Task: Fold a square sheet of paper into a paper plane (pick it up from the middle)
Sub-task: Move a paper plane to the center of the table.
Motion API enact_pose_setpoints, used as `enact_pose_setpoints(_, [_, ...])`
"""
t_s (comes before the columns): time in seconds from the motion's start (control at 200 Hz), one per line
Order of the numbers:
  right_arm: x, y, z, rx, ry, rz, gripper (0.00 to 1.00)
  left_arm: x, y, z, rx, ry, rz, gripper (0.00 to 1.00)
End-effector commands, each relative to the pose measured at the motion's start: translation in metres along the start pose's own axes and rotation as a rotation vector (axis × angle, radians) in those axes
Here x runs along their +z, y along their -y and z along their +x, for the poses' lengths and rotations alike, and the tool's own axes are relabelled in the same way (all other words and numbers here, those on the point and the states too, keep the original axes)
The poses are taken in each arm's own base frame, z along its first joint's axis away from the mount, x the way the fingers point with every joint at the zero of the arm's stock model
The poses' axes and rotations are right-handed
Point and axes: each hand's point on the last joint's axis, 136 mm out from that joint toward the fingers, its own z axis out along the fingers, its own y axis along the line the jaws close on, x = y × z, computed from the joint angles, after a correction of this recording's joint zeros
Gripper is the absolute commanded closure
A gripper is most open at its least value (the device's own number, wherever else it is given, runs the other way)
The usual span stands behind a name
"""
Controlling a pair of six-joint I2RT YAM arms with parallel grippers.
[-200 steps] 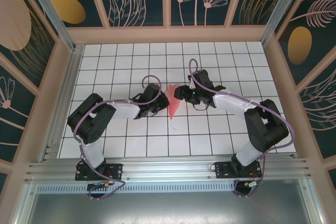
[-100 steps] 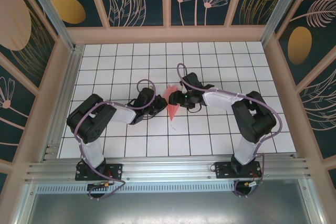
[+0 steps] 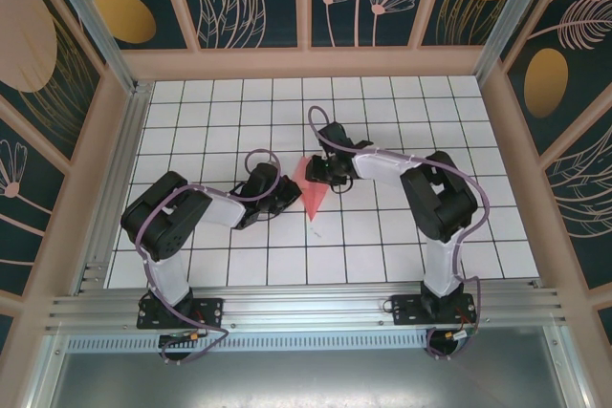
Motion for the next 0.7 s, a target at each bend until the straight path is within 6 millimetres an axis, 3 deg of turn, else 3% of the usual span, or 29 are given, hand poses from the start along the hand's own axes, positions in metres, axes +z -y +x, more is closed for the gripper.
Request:
enact_pose_setpoints(0.0, [0.004, 0.003, 0.007, -0.012, -0.017, 0.092, 0.66, -0.002, -0.01, -0.004, -0.051, 0.02, -0.042, 1.0])
enact_pose_setpoints(0.19, [0.005, 0.002, 0.006, -0.006, 0.0, 0.19, 0.8, 0.0, -0.012, -0.003, -0.072, 0.01, -0.04, 0.97])
enact_pose_setpoints(0.28, [0.002, 0.005, 0.002, 0.0, 0.016, 0.234, 0.93, -0.004, 0.002, -0.006, -0.049, 0.007, -0.001, 0.89])
enact_pose_setpoints(0.345, [-0.004, 0.008, -0.007, -0.011, 0.042, 0.277, 0.98, -0.011, 0.018, -0.011, -0.036, 0.011, 0.047, 0.76])
enact_pose_setpoints(0.51, [-0.027, 0.02, -0.049, -0.073, 0.143, 0.366, 1.0, -0.039, 0.043, -0.032, -0.014, 0.054, 0.116, 0.5])
enact_pose_setpoints(0.696, [-0.019, 0.048, -0.106, -0.119, 0.176, 0.39, 1.0, -0.064, 0.017, -0.064, 0.009, 0.167, -0.009, 0.42])
